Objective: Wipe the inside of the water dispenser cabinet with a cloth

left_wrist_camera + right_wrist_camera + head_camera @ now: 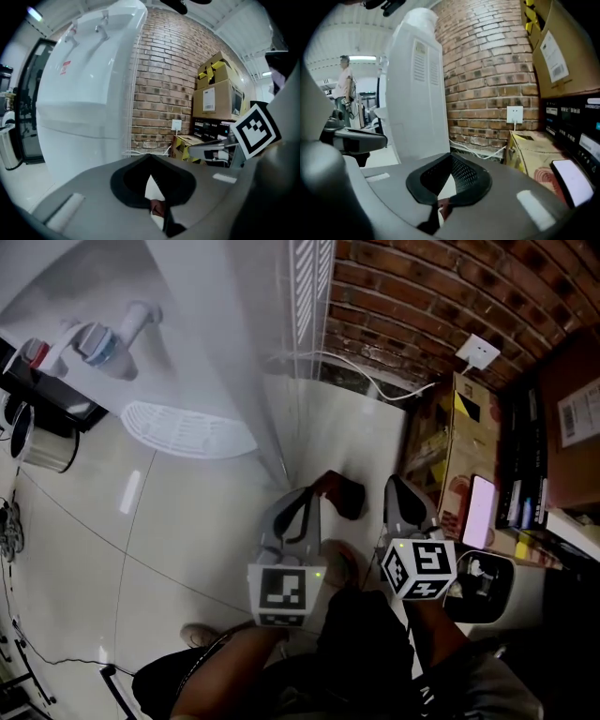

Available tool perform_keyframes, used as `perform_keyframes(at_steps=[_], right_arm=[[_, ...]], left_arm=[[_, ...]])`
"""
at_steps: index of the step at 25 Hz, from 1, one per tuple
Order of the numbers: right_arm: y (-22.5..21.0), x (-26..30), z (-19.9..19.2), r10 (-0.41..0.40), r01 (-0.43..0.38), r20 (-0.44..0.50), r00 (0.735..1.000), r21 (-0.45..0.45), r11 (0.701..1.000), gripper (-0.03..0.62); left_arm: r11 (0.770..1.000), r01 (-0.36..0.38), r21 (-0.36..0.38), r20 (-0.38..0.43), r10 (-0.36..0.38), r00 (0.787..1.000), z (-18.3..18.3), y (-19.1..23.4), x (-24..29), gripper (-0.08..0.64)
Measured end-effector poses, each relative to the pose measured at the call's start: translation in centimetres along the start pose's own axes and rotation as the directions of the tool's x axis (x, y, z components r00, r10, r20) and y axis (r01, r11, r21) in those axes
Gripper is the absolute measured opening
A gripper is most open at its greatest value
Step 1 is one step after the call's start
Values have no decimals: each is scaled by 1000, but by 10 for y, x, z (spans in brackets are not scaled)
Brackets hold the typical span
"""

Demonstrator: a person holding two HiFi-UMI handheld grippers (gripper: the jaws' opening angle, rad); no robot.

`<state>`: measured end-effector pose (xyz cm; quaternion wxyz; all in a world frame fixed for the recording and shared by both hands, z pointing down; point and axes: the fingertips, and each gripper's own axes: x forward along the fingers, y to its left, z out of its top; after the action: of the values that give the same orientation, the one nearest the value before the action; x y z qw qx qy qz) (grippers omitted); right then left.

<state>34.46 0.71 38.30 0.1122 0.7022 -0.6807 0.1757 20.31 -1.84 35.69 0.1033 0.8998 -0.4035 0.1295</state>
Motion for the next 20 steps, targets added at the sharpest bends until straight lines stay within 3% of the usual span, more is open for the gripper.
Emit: perform_keyframes(at_steps=[7,20], right_arm=[[10,-32,17,20,-21,88,996,14,1000,9],[14,-36,20,11,-13,99,995,18,1000,9]], left_arm=[[999,-43,26,17,43,999,7,2,-17,0],[999,-32,27,30,32,999,18,-2,-26,0]])
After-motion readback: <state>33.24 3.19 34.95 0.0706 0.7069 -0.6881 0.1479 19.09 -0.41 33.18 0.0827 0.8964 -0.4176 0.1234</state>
